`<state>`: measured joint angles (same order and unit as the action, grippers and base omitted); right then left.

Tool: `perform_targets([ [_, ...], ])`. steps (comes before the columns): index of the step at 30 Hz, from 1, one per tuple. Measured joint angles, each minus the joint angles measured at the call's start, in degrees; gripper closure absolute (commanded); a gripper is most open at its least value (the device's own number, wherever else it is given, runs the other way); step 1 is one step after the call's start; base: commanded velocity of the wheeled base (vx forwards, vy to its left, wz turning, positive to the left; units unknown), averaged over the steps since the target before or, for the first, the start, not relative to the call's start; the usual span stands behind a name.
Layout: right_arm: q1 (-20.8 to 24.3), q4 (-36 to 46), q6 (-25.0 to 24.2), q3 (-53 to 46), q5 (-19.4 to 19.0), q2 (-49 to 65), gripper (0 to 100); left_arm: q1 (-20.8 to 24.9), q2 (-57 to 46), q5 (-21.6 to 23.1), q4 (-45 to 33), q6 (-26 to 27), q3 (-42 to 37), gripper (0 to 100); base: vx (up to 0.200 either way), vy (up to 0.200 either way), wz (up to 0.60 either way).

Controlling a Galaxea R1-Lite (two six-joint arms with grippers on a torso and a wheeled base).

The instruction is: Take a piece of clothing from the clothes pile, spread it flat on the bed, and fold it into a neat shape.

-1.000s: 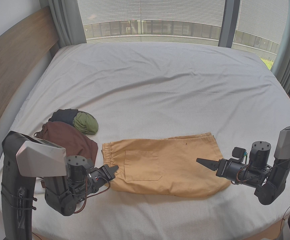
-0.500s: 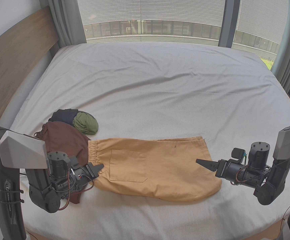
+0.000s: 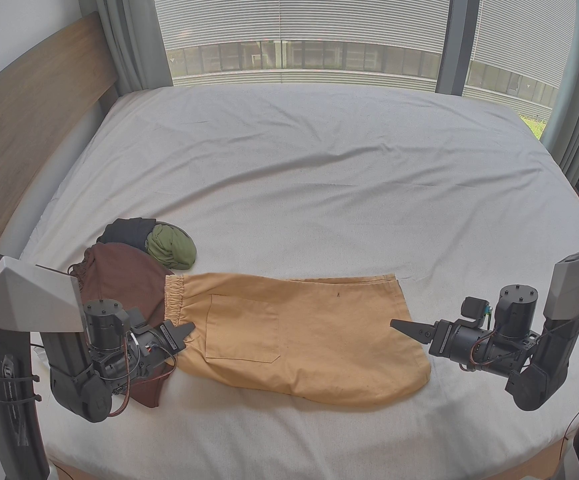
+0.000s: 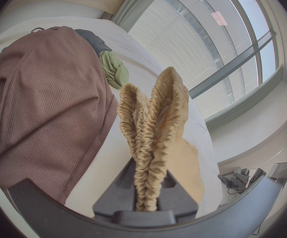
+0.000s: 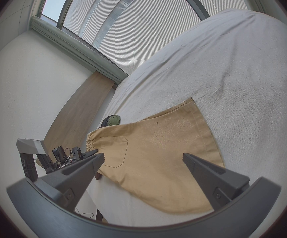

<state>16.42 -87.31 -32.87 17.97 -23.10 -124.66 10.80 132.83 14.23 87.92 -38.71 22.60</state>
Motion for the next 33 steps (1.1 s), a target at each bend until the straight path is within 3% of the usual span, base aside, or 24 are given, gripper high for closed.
perform_targets([
  [14, -0.11, -0.99, 0.00, -0.04, 0.06, -0.17, 0, 5.46, -4.02, 0.27, -3.38, -0.24, 1.12, 100, 0.000, 0.000, 0.00],
  [26, -0.55, -1.01, -0.04, 0.05, 0.01, -0.23, 0, 12.26, -7.03, 0.06, -12.95, -0.82, 8.13, 100, 0.000, 0.000, 0.00],
  [33, -0.99, -1.01, -0.09, 0.28, 0.00, -0.23, 0, 16.09, -7.36, -0.22, -14.18, -3.30, 12.86, 100, 0.000, 0.000, 0.00],
])
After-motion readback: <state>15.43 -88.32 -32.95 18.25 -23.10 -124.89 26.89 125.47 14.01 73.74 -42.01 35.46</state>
